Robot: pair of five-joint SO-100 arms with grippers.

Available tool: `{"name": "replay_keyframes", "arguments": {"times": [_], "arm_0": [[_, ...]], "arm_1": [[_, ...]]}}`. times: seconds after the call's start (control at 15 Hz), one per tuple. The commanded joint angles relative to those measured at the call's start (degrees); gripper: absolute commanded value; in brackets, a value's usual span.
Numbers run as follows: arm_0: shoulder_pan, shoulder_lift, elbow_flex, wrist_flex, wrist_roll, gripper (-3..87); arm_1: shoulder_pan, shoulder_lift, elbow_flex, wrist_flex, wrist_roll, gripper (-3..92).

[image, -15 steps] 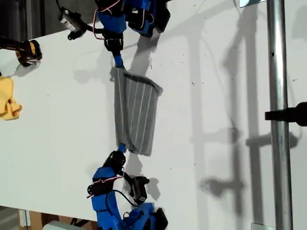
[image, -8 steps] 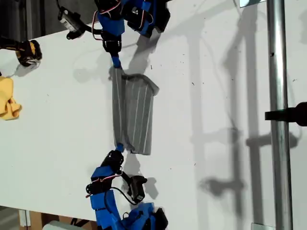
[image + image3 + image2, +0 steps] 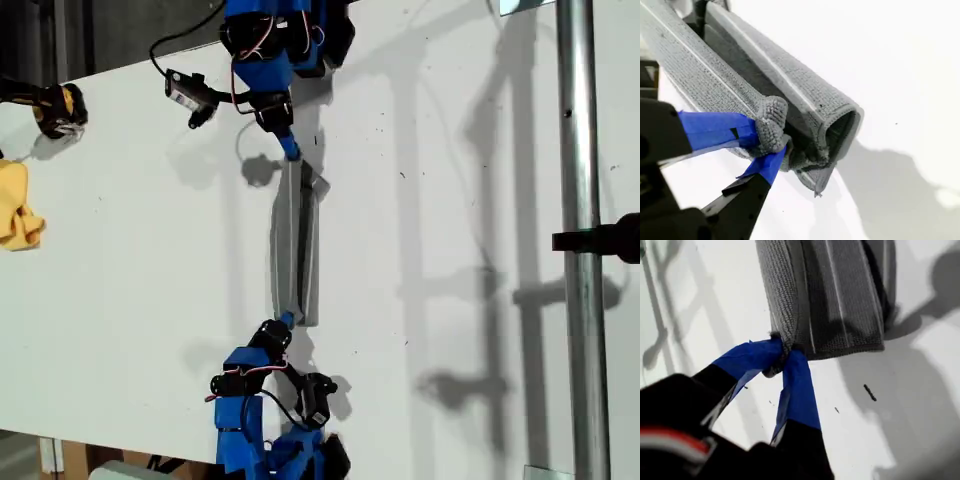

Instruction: Grasp corners of a towel and fold twice.

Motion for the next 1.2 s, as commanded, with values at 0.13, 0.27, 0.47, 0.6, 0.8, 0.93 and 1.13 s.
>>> {"name": "replay_keyframes", "arguments": {"times": [0.13,0.27,0.47,0.6,0.8,0.93,1.13], "arm_0": [[0.6,-3.3,1.7,0.5,-2.9,-1.6],[0.6,-7.1,0.2,1.3,-3.3,-1.6],[0.4,-12.1,-4.1,4.3,-4.4,-1.6],[0.4,-13.6,-7.3,6.7,-4.3,-1.4],[0.6,-15.9,-13.4,14.1,-4.4,21.7],[1.8,-13.7,-18.5,20.7,-4.0,28.5],[3.7,-3.1,-22.9,29.7,-3.7,27.2]], "arm_1": [[-3.9,-18.5,-2.0,-9.7,3.5,-0.2],[-3.8,-29.6,-5.0,-13.0,4.4,-0.2],[-1.4,-43.1,-10.0,-16.1,4.2,-0.2],[0.7,-46.5,-12.3,-15.2,3.9,6.8],[2.6,-51.9,-20.7,-3.1,3.8,23.6],[1.7,-52.7,-31.7,8.8,3.2,32.7],[0.0,-49.8,-45.4,21.4,3.2,32.9]]}}
